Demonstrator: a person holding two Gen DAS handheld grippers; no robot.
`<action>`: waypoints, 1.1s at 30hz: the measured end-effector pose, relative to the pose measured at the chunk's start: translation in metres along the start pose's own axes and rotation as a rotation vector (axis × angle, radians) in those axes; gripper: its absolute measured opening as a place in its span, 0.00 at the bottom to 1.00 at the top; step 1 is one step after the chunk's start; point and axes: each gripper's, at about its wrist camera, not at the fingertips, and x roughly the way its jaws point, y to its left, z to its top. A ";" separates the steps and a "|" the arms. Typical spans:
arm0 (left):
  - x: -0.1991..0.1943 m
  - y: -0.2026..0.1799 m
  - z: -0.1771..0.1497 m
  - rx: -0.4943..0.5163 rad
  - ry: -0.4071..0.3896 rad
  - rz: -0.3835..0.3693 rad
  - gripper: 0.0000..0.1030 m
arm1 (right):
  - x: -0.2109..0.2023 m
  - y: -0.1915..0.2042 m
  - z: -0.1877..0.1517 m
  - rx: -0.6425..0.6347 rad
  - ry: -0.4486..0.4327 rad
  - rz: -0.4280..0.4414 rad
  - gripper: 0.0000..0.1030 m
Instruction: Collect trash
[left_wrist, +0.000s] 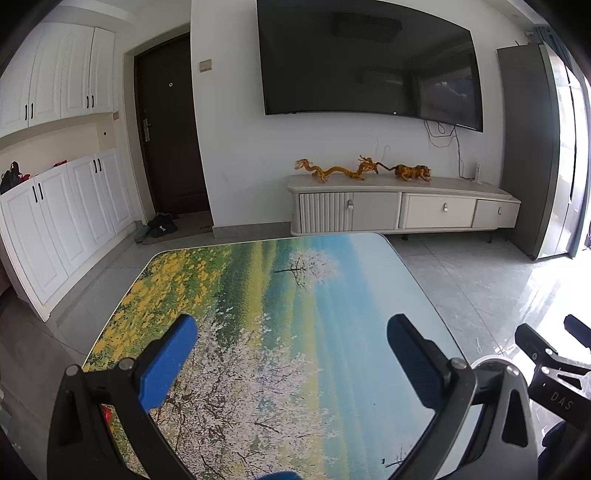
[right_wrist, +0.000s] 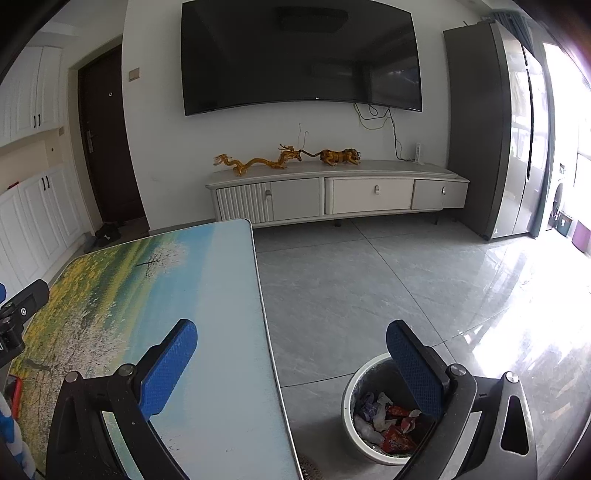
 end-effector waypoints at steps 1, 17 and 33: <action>0.002 -0.001 0.000 0.001 0.005 -0.002 1.00 | 0.001 -0.001 -0.001 0.002 0.003 -0.002 1.00; 0.015 -0.007 -0.007 0.016 0.053 -0.031 1.00 | 0.010 -0.008 -0.001 0.009 0.028 -0.020 1.00; 0.014 -0.007 -0.007 0.010 0.063 -0.052 1.00 | 0.010 -0.007 -0.002 0.000 0.029 -0.018 1.00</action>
